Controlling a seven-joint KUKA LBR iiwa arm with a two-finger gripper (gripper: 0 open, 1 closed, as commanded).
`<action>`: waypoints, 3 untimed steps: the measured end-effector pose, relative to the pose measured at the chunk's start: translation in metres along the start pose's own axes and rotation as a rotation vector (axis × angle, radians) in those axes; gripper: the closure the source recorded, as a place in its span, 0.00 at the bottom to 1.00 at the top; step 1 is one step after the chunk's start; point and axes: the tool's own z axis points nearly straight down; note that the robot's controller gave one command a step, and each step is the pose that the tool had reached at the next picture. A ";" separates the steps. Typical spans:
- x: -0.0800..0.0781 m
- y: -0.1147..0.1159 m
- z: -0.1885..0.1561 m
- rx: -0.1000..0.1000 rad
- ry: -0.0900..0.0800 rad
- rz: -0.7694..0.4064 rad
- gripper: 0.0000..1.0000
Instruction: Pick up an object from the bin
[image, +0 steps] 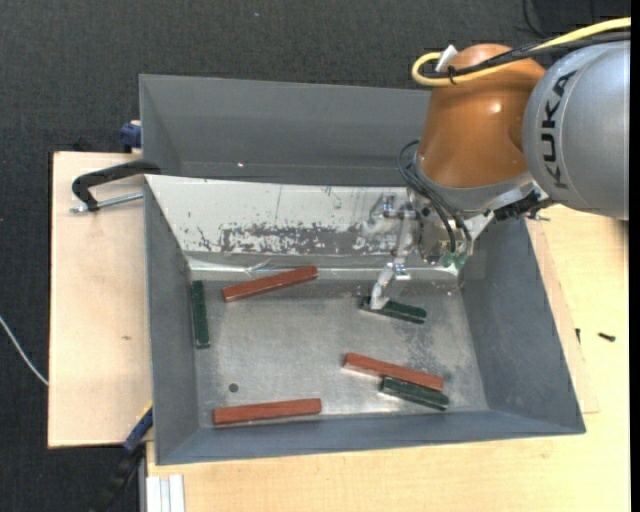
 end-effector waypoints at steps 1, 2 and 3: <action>0.013 -0.036 0.073 0.000 -0.004 0.055 0.00; 0.085 -0.055 0.057 0.000 0.008 -0.044 0.00; 0.035 -0.058 0.068 0.000 -0.006 0.230 0.00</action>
Offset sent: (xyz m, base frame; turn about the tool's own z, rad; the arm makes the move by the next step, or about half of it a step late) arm -0.0819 -0.0563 -0.0586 -0.0439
